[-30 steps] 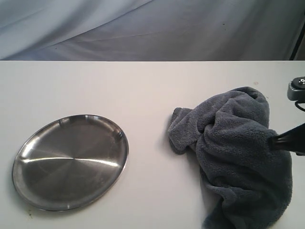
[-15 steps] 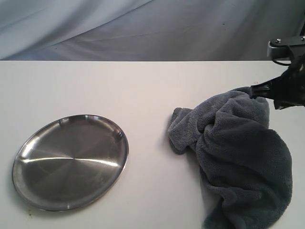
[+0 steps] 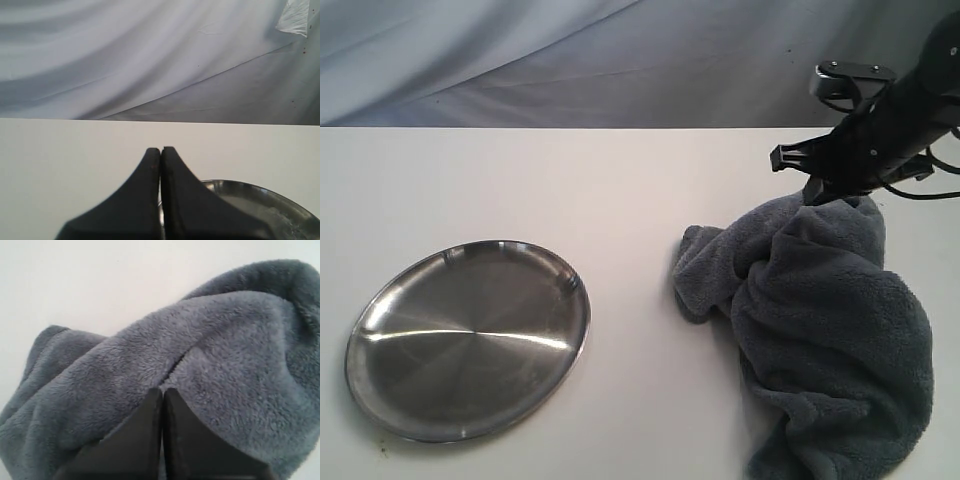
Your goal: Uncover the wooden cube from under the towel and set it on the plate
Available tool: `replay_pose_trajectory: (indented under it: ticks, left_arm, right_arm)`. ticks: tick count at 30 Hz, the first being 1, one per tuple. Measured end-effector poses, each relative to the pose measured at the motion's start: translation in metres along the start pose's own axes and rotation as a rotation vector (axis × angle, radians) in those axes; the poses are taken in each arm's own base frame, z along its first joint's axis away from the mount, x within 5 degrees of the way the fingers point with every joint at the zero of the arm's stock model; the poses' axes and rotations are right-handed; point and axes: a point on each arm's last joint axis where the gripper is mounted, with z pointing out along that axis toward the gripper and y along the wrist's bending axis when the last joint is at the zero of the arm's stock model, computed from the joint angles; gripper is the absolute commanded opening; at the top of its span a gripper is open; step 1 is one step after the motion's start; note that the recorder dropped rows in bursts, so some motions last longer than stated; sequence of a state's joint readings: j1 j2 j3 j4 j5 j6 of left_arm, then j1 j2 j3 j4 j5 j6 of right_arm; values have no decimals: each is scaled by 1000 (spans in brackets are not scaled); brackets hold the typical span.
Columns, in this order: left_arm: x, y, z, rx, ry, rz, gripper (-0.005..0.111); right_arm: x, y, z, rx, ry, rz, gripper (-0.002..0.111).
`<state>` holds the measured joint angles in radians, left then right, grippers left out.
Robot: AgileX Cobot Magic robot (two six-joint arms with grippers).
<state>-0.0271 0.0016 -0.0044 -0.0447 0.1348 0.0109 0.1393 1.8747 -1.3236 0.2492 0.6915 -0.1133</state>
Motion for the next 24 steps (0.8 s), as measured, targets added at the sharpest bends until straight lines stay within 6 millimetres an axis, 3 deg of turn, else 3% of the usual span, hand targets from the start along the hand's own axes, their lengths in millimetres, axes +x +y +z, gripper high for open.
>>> replay_pose_trajectory:
  ticks: [8,14,18,19,24]
  left_arm:
    - [0,0,0,0,0,0,1]
    - [0,0,0,0,0,0,1]
    - [0,0,0,0,0,0,1]
    - [0,0,0,0,0,0,1]
    - [0,0,0,0,0,0,1]
  right_arm:
    - [11,55,6,-66,43,-150,0]
    - [32,97,10,-113,104,-254,0]
    - [77,107,-7,-142,120,-278,0]
    - [96,101,-14,-145,125,-259,0]
    - [156,77,-53,-140,98,-202,0]
